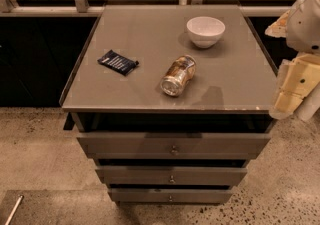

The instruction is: Open bottom drawer

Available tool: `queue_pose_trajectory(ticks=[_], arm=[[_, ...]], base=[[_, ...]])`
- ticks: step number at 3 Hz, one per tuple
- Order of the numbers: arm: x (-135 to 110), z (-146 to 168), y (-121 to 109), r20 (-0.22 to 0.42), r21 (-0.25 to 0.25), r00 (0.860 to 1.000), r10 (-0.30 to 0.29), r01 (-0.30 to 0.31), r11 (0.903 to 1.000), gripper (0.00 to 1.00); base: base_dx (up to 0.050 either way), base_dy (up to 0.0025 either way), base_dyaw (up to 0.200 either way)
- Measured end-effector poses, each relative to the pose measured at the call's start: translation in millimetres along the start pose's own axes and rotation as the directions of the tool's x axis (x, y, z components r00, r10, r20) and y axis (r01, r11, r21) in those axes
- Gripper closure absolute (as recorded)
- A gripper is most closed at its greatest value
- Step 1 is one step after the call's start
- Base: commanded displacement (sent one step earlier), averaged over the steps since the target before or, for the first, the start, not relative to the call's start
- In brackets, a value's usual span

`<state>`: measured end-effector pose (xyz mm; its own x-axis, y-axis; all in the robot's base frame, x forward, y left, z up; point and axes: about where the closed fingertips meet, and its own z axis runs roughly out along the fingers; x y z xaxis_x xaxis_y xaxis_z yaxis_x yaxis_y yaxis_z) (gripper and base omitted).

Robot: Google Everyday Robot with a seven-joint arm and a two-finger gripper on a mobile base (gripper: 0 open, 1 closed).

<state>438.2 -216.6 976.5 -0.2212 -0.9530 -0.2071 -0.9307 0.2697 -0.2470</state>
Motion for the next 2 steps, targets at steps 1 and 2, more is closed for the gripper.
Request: queue_pose_trajectory(ticks=[1,2], arm=[[0.0,0.0,0.0,0.000,0.000,1.000,0.000,0.000,1.0000,0.00],[0.0,0.0,0.0,0.000,0.000,1.000,0.000,0.000,1.0000,0.00]], base=[[-0.050,-0.00001,0.000],[-0.051,0.00001,0.001]])
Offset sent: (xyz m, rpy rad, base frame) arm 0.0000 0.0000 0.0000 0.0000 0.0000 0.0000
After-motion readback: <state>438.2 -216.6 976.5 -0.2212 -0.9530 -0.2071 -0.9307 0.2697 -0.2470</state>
